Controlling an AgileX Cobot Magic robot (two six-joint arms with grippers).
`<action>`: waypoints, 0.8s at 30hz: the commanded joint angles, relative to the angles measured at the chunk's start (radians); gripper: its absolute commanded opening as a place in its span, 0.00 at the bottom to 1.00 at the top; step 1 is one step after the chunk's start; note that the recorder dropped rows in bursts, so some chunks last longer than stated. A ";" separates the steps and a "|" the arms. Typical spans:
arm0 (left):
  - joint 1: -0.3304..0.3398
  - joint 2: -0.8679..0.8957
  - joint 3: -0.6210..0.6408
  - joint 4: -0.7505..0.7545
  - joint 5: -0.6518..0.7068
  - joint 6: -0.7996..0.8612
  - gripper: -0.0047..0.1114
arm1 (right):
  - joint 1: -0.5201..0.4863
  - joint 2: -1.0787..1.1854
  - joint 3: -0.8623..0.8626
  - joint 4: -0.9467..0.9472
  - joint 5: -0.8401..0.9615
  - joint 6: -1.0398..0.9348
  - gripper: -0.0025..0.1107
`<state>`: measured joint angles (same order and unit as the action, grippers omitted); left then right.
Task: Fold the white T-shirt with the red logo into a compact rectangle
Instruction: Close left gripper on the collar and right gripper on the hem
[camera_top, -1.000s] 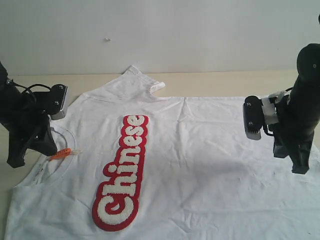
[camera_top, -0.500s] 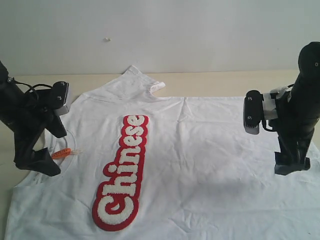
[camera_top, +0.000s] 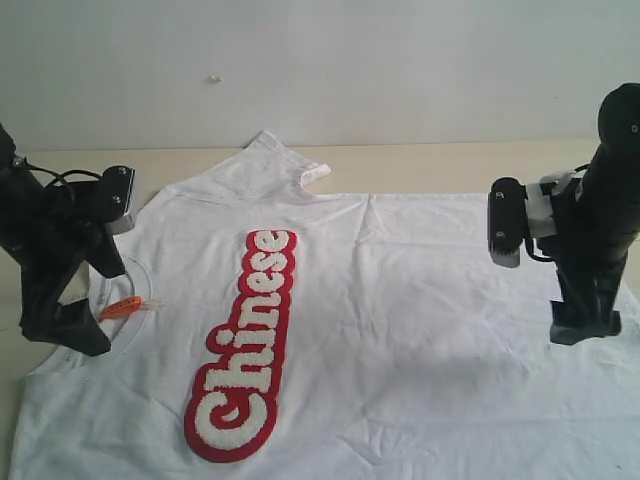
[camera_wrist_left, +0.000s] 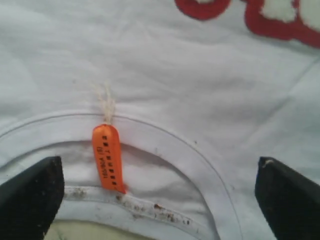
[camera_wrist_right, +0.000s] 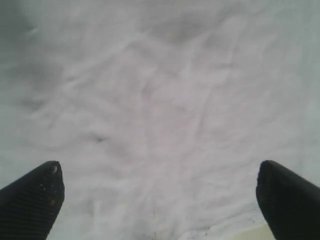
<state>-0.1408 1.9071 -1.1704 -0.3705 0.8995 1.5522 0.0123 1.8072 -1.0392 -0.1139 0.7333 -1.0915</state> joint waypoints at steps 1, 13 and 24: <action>0.003 -0.011 -0.017 0.053 0.029 0.048 0.95 | -0.087 -0.009 -0.005 -0.021 0.052 -0.151 0.95; 0.001 0.033 -0.097 0.079 0.109 0.089 0.95 | -0.253 0.031 -0.005 0.209 -0.028 -0.300 0.94; 0.001 0.044 -0.097 0.073 0.111 0.085 0.95 | -0.253 0.123 -0.007 0.072 -0.059 -0.451 0.80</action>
<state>-0.1408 1.9509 -1.2625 -0.2917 1.0031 1.6383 -0.2352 1.9114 -1.0408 -0.0316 0.6853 -1.5328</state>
